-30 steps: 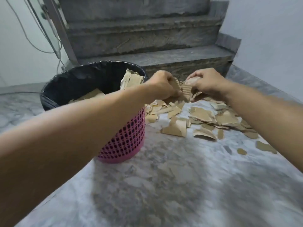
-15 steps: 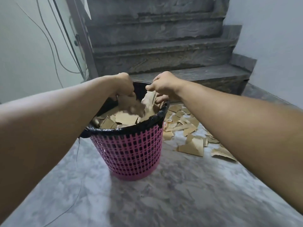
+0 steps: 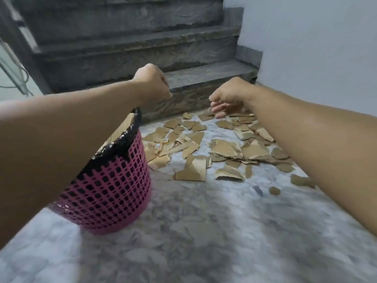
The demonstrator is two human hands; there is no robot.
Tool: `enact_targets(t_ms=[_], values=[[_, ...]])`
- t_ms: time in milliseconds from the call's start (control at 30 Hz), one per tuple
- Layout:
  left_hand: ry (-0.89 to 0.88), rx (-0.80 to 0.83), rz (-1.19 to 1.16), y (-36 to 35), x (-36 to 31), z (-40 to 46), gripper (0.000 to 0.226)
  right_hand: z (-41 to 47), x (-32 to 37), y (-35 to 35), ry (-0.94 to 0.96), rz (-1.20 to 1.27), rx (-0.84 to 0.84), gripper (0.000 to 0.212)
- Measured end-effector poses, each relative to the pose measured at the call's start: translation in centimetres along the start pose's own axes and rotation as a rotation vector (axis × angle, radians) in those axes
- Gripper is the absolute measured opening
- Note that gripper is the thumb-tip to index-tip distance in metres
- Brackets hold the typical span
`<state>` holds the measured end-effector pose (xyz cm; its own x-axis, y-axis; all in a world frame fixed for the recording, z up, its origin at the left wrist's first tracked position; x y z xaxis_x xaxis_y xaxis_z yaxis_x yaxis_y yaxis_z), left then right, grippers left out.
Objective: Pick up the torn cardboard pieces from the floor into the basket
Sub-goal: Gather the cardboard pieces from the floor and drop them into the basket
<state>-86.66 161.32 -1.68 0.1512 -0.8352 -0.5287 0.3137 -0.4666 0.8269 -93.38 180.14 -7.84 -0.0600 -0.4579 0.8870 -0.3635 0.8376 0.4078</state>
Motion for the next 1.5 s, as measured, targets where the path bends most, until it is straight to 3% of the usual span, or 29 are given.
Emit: enact_targets(t_ms=[167,400,600,767,833,967,1233,1500], values=[[-0.011,0.203,0.04,-10.3,-6.2,1.2,0.007,1.1,-9.1,10.0,-0.108,-0.166,-0.038,0.013],[0.025,0.414,0.158,-23.6,-12.3,0.5,0.024,-0.2,-25.0,23.3,-0.375,-0.272,-0.056,0.009],[0.054,0.717,0.321,-30.2,-14.1,-1.7,0.037,-3.8,-34.3,27.8,-0.538,-0.388,0.025,0.012],[0.056,0.812,0.317,-31.0,-16.0,-0.9,0.036,-5.3,-34.8,30.1,-0.607,-0.44,0.044,0.02],[0.031,0.806,0.306,-31.0,-16.6,0.4,0.036,-5.1,-34.3,31.0,-0.617,-0.465,0.021,0.027],[-0.029,0.83,0.3,-31.8,-17.8,2.7,0.04,-4.9,-32.7,33.0,-0.655,-0.594,0.039,0.018],[-0.182,0.917,0.291,-35.8,-20.5,5.4,0.044,-4.0,-29.3,39.2,-0.715,-0.735,-0.042,0.033],[-0.23,0.962,0.283,-41.9,-20.1,5.2,0.058,-5.6,-34.8,34.0,-0.706,-1.031,0.242,0.047]])
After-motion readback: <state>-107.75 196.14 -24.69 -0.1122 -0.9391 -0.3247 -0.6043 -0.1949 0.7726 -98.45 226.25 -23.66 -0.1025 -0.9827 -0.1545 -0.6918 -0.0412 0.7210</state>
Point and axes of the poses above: each hand's wrist, its own z-axis towards the middle knuckle, its own y-axis out of the back of the hand, x = y × z, the point moved 7 cm from there along z, towards the middle knuckle, and after that the axes turned 6 degrees about -z, right-handed, at the moved point
